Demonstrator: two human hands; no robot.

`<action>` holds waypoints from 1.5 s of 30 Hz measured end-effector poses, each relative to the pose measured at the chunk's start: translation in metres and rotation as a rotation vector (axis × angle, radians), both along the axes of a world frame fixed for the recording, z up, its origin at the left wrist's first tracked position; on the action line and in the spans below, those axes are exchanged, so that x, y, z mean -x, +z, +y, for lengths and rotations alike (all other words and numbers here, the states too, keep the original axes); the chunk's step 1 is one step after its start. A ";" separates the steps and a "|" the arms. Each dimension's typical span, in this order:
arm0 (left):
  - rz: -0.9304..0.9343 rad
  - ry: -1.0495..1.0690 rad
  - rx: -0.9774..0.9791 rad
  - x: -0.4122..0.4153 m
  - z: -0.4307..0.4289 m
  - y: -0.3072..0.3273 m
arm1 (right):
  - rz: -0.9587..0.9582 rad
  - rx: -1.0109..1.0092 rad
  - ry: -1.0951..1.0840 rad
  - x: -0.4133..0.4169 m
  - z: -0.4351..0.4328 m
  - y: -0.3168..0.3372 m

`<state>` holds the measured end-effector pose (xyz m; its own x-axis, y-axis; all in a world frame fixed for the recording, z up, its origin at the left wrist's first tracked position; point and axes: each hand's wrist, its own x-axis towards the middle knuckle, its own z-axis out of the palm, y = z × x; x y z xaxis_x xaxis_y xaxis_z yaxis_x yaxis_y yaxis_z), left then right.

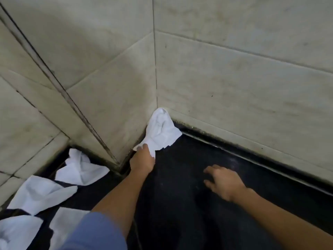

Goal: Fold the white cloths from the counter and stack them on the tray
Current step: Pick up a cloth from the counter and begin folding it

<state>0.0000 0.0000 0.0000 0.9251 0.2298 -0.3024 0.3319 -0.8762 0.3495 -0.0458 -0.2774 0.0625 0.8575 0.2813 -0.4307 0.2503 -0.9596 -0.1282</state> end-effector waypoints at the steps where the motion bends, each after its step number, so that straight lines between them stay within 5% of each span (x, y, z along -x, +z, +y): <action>1: 0.019 0.048 0.012 -0.002 0.001 -0.006 | 0.031 0.001 -0.002 0.003 0.001 -0.004; 8: -0.083 0.188 0.094 -0.004 -0.001 -0.027 | 0.088 0.000 -0.057 0.024 -0.012 -0.034; 14: -0.344 0.113 0.249 0.017 -0.007 0.017 | 0.056 -0.030 -0.076 0.036 -0.027 -0.025; 19: -0.374 -0.012 0.243 0.076 -0.020 0.053 | 0.018 -0.058 -0.065 0.048 -0.042 -0.006; 32: -0.018 -0.195 -0.029 0.299 -0.044 0.000 | 0.196 -0.087 0.005 0.135 -0.049 -0.035; 39: 0.012 -0.151 -0.055 0.331 -0.019 -0.020 | 0.018 -0.199 0.208 0.126 0.053 -0.038; 45: 0.081 -0.170 -0.092 0.322 -0.002 -0.030 | 0.126 -0.075 0.297 0.126 0.119 -0.078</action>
<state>-0.3223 -0.0025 -0.0296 0.9265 0.1022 -0.3621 0.2000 -0.9490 0.2439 -0.1720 -0.1587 -0.0159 0.6748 0.5459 -0.4967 0.4957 -0.8338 -0.2429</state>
